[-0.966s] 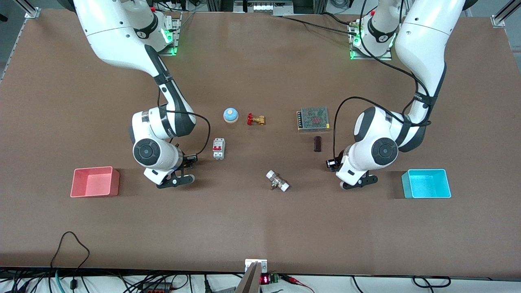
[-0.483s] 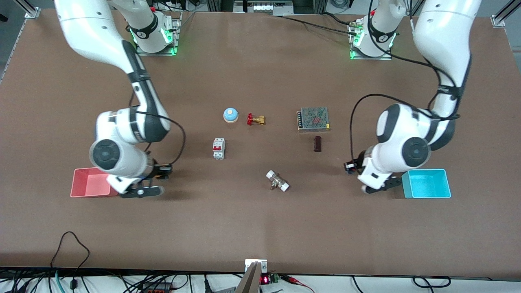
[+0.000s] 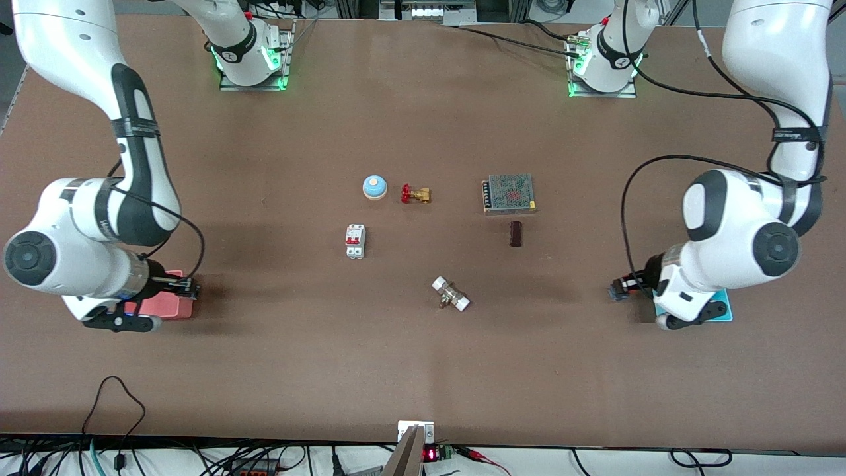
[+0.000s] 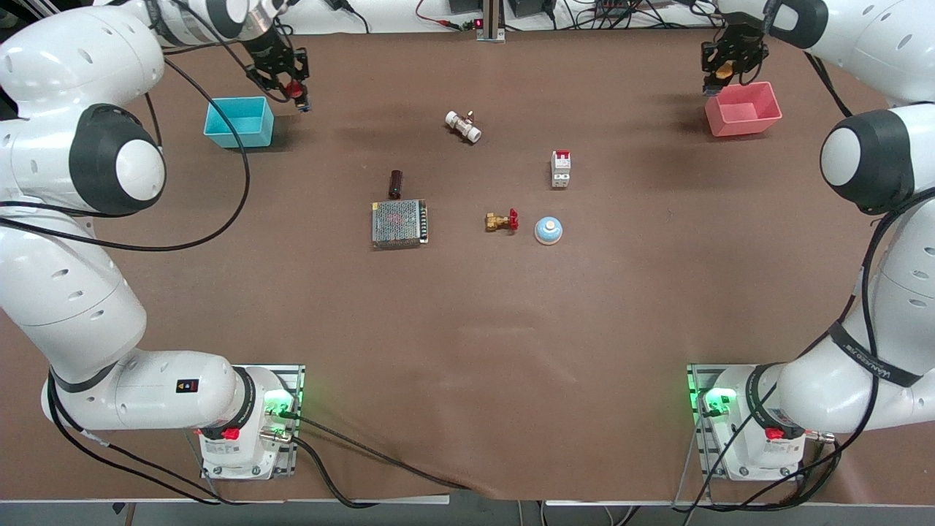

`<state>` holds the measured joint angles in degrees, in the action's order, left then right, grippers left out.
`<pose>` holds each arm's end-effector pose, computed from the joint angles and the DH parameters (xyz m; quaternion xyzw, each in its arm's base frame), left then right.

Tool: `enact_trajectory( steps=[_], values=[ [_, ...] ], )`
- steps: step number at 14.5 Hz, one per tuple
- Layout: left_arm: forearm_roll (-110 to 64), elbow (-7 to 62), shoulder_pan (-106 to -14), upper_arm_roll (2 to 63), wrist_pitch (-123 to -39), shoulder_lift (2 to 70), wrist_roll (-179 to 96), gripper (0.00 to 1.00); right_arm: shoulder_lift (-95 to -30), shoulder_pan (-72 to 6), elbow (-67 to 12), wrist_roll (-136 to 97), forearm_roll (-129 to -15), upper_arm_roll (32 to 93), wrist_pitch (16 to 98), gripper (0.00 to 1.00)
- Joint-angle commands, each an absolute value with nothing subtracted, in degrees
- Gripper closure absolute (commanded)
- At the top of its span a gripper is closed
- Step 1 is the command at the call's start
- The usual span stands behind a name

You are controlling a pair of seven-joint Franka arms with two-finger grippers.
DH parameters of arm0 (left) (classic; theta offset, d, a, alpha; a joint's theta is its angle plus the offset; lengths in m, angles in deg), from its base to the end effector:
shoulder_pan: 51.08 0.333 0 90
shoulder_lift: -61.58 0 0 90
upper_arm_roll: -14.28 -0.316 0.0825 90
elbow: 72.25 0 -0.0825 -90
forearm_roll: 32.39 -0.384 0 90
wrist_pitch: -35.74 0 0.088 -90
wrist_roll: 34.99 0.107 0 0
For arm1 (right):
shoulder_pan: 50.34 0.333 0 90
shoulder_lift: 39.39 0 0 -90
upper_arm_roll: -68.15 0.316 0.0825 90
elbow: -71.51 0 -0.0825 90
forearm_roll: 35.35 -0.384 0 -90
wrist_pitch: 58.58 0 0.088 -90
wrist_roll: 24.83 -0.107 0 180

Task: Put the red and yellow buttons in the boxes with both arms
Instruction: 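Carry the yellow button to the pink box while the left gripper carries red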

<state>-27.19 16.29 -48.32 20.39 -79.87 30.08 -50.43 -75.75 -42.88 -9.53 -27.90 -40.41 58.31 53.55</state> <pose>0.6879 -0.0351 0.3273 0.9881 0.1327 -0.0480 0.0612 0.7107 -0.0010 0.3252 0.9978 -0.0515 -0.0412 0.0115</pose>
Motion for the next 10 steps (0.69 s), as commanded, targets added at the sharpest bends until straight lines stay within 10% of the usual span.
enact_trajectory(
  steps=[1, 10],
  values=[
    [-27.1, 15.3, -45.0, 20.6, -78.6, 29.9, -43.8, 0.77, -77.4, -45.9, -7.8, -26.3, -40.4, 58.6, 52.5, 0.75],
    [-31.7, 15.5, -37.9, 19.8, -78.8, 27.9, -30.2, 0.77, -82.5, -49.9, -6.9, -17.5, -40.4, 58.6, 56.1, 0.75]
  ],
)
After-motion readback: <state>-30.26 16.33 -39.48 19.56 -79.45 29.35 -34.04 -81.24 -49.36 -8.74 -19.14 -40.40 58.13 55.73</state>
